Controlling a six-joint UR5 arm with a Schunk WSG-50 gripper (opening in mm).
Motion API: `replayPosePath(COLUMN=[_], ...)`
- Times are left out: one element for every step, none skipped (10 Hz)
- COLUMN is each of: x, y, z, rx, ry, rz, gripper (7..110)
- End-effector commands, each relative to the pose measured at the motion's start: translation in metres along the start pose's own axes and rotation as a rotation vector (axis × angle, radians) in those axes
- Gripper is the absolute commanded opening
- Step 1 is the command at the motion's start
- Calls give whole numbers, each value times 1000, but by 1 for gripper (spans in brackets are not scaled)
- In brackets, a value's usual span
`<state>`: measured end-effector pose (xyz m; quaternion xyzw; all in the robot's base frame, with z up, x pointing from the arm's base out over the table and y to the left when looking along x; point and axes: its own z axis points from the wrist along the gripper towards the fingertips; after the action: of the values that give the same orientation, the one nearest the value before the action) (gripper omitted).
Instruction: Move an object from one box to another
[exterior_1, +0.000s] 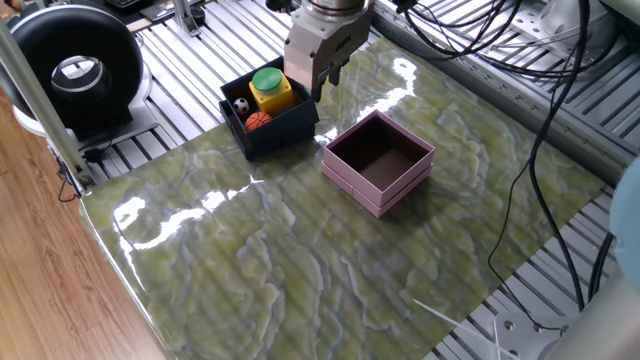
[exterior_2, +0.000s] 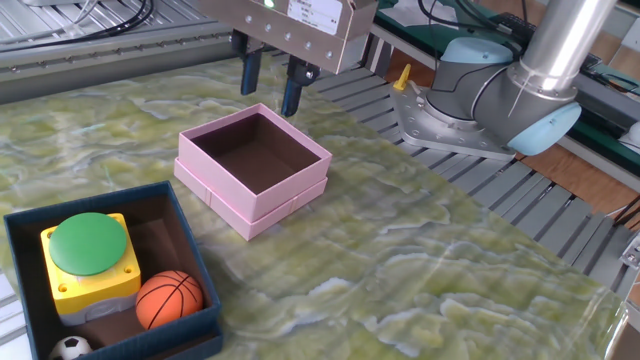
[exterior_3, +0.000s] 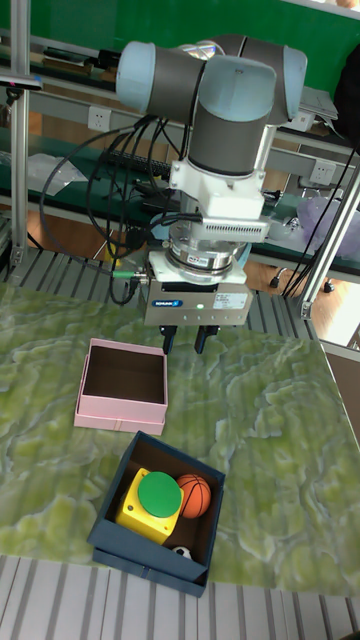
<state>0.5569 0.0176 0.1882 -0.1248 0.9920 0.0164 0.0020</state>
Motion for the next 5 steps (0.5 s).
replayPosePath(x=[-31,-48,-64,-75,-87], y=[-4,-10,-13,-14,-15], z=[-7,-10,-11,-8,-2], rx=[0,14,23,30,38], ry=[45,50,55,62,62], rz=[-71,-110,-150,-172,-180], gripper=[44,44,44,44,44])
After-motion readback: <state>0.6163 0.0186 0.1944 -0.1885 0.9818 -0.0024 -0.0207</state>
